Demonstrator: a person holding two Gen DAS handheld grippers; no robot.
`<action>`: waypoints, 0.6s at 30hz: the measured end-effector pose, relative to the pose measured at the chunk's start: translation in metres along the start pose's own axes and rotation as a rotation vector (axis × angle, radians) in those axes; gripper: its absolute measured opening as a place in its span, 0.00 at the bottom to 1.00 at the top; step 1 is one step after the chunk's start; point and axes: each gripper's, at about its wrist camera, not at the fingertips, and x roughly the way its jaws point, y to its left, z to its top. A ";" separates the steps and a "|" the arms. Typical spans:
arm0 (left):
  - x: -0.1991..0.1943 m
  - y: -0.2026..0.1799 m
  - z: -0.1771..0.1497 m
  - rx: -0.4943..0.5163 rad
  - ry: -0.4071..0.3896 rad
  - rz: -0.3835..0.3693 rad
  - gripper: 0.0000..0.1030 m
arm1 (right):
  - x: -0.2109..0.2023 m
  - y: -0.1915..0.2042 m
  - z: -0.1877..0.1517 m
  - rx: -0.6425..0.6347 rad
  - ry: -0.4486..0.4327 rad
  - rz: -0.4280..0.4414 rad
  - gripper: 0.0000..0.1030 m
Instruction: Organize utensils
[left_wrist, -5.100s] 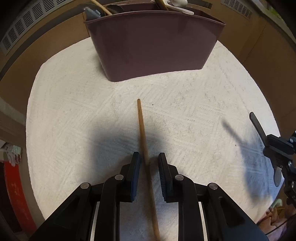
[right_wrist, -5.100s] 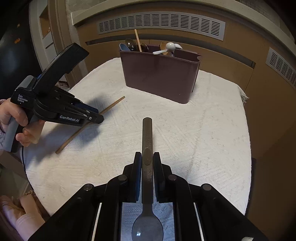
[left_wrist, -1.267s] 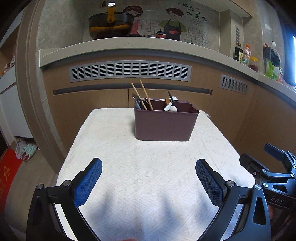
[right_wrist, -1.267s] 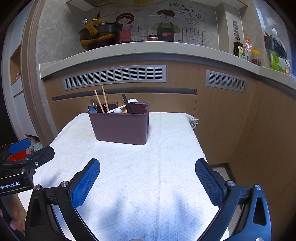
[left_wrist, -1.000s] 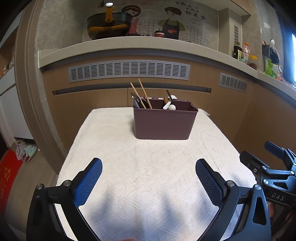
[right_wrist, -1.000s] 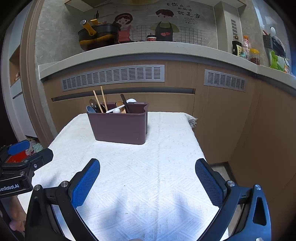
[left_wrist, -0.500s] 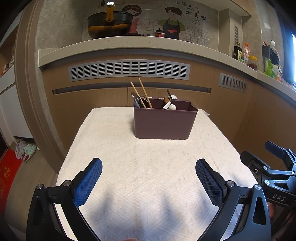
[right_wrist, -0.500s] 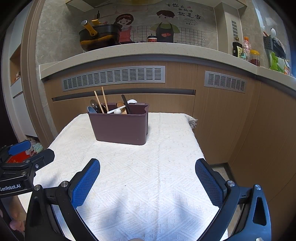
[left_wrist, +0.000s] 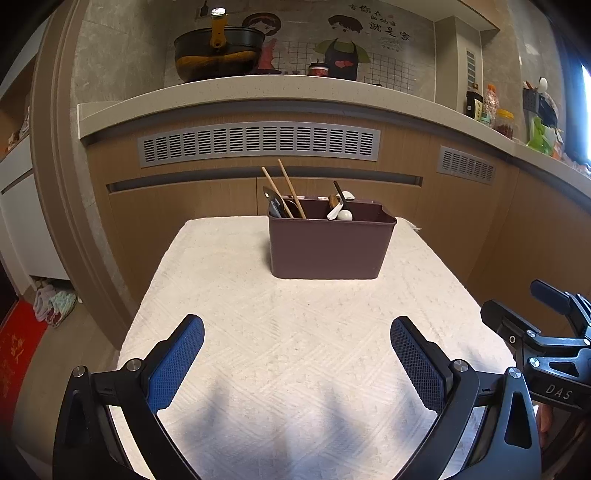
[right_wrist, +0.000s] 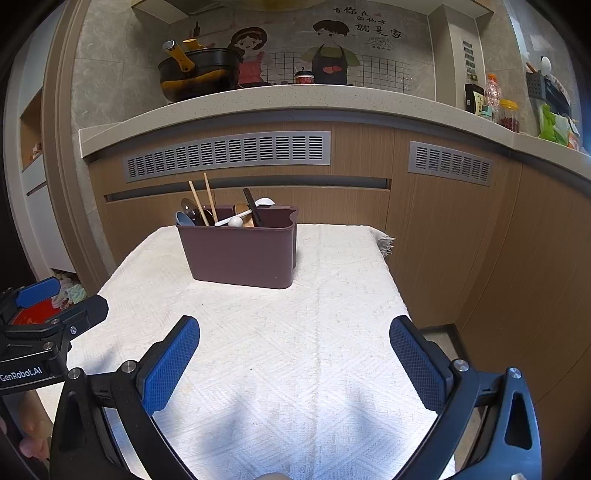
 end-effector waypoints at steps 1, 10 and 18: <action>0.000 0.000 0.000 0.001 0.001 0.001 0.98 | 0.000 0.000 0.000 0.000 0.000 0.001 1.00; 0.002 0.002 -0.002 0.000 0.005 0.005 0.98 | 0.000 -0.002 0.000 0.001 0.003 0.001 1.00; 0.003 0.000 -0.003 0.020 -0.001 0.010 0.98 | 0.001 -0.004 0.001 0.003 0.003 -0.006 1.00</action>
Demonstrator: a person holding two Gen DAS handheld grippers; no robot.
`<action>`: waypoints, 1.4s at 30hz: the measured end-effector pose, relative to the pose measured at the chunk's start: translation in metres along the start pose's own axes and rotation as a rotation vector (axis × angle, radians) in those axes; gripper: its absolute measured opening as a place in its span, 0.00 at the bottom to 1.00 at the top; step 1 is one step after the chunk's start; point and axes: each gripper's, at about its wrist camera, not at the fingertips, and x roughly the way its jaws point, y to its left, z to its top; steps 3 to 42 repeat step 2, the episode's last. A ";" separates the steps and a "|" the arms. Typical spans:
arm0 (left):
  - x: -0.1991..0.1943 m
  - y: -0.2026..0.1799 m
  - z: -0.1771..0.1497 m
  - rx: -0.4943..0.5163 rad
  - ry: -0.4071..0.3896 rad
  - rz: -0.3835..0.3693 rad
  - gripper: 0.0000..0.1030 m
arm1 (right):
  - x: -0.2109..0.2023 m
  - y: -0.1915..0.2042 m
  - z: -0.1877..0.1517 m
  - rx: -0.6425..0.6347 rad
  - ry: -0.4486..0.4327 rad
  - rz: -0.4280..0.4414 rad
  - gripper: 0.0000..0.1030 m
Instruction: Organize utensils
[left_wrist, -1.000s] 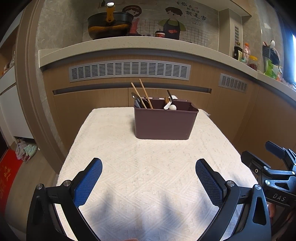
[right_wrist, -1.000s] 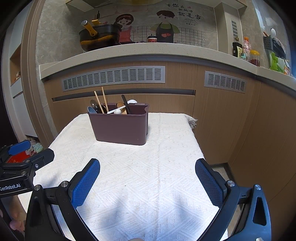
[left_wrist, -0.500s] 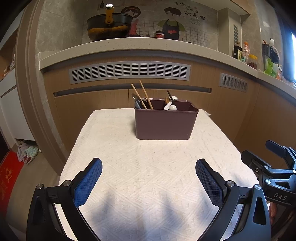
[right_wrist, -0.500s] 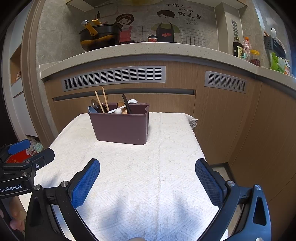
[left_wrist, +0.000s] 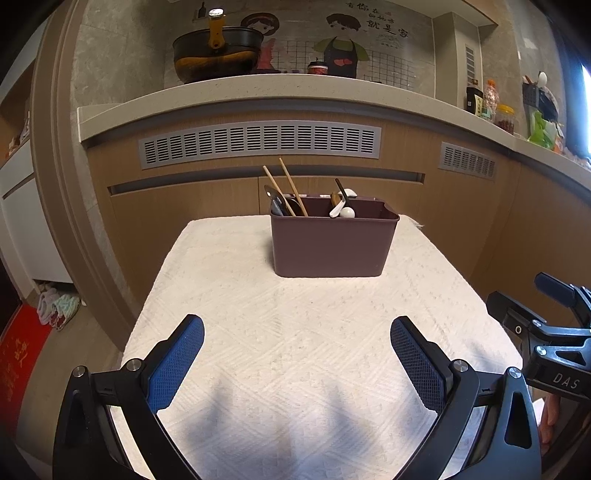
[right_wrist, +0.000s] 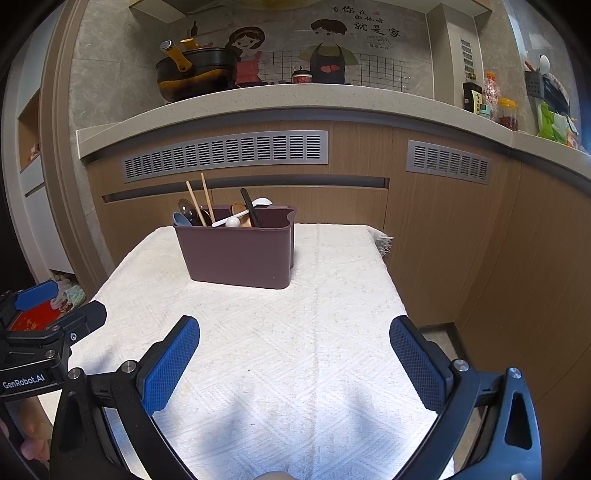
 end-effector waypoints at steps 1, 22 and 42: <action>0.000 0.000 -0.001 0.003 -0.002 0.001 0.98 | 0.000 0.000 0.000 0.001 0.000 0.000 1.00; 0.000 0.000 -0.001 0.006 -0.003 0.002 0.98 | 0.000 0.000 0.000 0.000 0.001 0.000 1.00; 0.000 0.000 -0.001 0.006 -0.003 0.002 0.98 | 0.000 0.000 0.000 0.000 0.001 0.000 1.00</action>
